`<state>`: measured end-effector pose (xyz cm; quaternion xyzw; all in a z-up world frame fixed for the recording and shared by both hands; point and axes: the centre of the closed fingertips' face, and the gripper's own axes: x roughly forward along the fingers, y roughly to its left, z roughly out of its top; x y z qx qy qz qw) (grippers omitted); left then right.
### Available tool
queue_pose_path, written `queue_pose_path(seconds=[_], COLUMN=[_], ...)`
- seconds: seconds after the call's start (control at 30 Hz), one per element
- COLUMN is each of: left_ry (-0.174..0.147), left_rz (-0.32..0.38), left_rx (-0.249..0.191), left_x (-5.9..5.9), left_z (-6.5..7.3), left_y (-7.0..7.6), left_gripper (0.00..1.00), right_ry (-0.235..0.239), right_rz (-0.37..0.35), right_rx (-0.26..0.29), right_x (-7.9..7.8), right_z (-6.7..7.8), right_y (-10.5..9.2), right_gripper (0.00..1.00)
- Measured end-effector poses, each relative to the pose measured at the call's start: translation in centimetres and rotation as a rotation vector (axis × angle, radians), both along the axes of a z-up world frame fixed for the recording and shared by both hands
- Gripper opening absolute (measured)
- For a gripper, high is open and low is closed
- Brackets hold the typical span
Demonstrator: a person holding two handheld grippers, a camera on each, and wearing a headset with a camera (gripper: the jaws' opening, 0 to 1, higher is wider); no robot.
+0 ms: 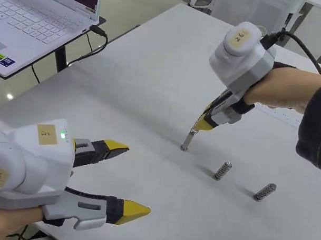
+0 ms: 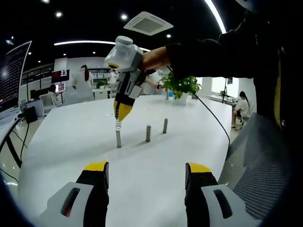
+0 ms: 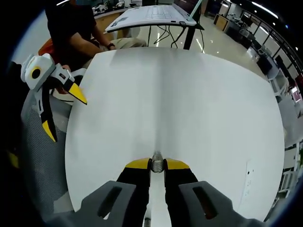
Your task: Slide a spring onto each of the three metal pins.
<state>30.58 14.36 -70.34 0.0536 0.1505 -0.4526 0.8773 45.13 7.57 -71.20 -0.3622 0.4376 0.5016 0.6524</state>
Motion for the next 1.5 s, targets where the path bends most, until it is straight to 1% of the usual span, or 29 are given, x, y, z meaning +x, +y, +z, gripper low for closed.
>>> queue_pose_path(seconds=[0.13,0.2,0.27,0.4,0.73,1.03,1.27,1.5], left_ry=[0.003,0.003,0.005,0.006,0.010,0.011,0.013,0.013], left_rz=[-0.002,-0.001,-0.002,-0.003,-0.004,-0.004,-0.002,-0.005], left_rx=[0.001,0.000,-0.001,0.000,0.000,0.000,0.001,0.003], left_x=[-0.1,-0.1,-0.1,-0.1,-0.1,0.0,0.1,0.1], left_z=[0.0,0.0,-0.1,-0.1,-0.2,-0.3,-0.4,-0.4], left_y=[0.0,0.0,0.0,0.0,-0.1,0.0,0.1,0.1], left_gripper=[0.60,0.60,0.60,0.59,0.58,0.58,0.57,0.57], right_ry=[0.009,0.005,0.014,0.020,0.041,0.045,0.066,0.085], right_rz=[-0.005,-0.003,-0.006,-0.009,-0.016,-0.002,-0.002,0.002], right_rx=[0.003,0.000,0.009,0.001,-0.018,-0.049,-0.060,-0.071], right_x=[-0.1,-0.1,-0.2,-0.1,-0.2,-0.6,-1.4,-2.4], right_z=[-0.1,-0.2,-0.3,-0.6,-2.1,-3.7,-4.9,-5.5], right_y=[0.1,0.1,0.3,0.2,0.1,0.4,0.5,0.2], right_gripper=[0.08,0.08,0.08,0.08,0.08,0.08,0.08,0.08])
